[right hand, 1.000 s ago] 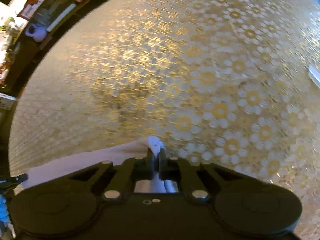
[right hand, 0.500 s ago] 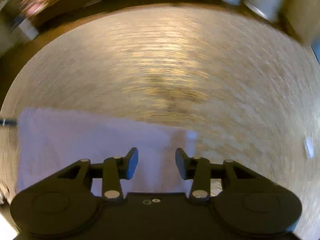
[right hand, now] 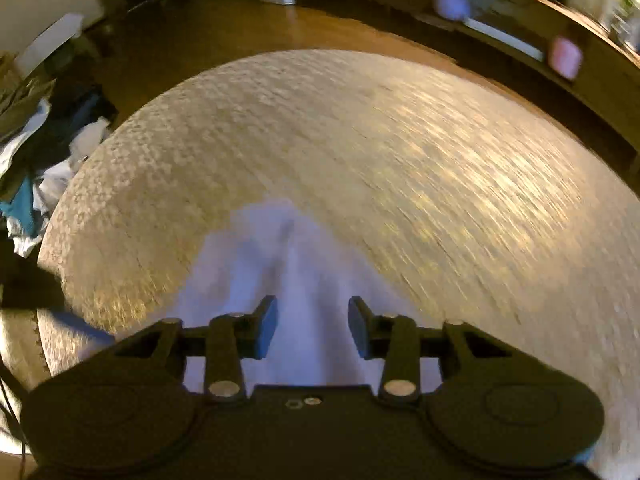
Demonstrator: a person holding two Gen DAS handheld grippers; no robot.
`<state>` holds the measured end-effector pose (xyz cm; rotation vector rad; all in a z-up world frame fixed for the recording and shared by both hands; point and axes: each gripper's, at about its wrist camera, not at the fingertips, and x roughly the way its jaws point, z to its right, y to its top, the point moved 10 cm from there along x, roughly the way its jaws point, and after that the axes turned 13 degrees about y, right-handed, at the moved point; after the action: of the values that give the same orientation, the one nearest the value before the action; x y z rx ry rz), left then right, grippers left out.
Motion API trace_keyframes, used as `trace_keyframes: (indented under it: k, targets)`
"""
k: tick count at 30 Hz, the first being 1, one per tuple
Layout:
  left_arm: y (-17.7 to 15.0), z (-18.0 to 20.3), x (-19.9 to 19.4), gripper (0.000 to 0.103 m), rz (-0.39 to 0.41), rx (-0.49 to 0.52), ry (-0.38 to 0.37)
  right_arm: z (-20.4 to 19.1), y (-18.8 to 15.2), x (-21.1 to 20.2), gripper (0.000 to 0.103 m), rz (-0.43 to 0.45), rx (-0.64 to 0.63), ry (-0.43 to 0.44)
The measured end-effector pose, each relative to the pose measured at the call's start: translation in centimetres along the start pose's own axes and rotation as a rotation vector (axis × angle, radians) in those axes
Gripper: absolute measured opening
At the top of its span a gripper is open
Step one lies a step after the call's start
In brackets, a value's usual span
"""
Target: Fold clothes
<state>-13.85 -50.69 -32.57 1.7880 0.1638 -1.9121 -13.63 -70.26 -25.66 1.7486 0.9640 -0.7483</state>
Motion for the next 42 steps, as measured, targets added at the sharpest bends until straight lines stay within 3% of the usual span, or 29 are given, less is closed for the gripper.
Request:
trace_keyframes:
  k: [3, 8, 14, 18, 23, 28, 31, 35, 42]
  targets:
    - [-1.0, 0.0, 0.5, 0.067, -0.011, -0.020, -0.002, -1.5, 1.5, 2.4, 0.103, -0.047, -0.051, 0.041]
    - [-2.3, -0.3, 1.4, 0.067, -0.041, -0.069, -0.013, -1.0, 2.6, 6.6, 0.103, -0.135, -0.086, -0.026]
    - [-3.1, -0.8, 3.4, 0.067, -0.079, -0.124, -0.003, -0.5, 3.5, 8.5, 0.103, -0.144, -0.086, -0.033]
    - [-2.6, -1.1, 2.9, 0.067, -0.067, -0.130, 0.002, -0.5, 3.1, 6.8, 0.103, -0.134, -0.077, 0.000]
    - [-2.3, -3.1, 1.1, 0.067, -0.053, -0.090, 0.013, -5.0, 0.3, 2.1, 0.103, -0.071, -0.105, 0.096]
    - [-3.2, -6.8, 0.6, 0.067, -0.085, -0.084, 0.067, -11.1, -4.4, 2.2, 0.103, -0.124, -0.069, 0.161]
    - [-7.1, -11.2, -1.4, 0.067, -0.095, -0.100, 0.099, -12.9, -5.9, 3.9, 0.103, -0.159, 0.008, 0.159]
    - [-8.0, -13.6, -1.3, 0.067, -0.098, -0.128, 0.109, -14.1, -6.9, 5.7, 0.103, -0.192, 0.171, 0.167]
    - [-10.5, -16.6, -5.3, 0.067, -0.079, -0.171, 0.109, -13.0, -6.5, 8.3, 0.103, -0.181, 0.484, 0.075]
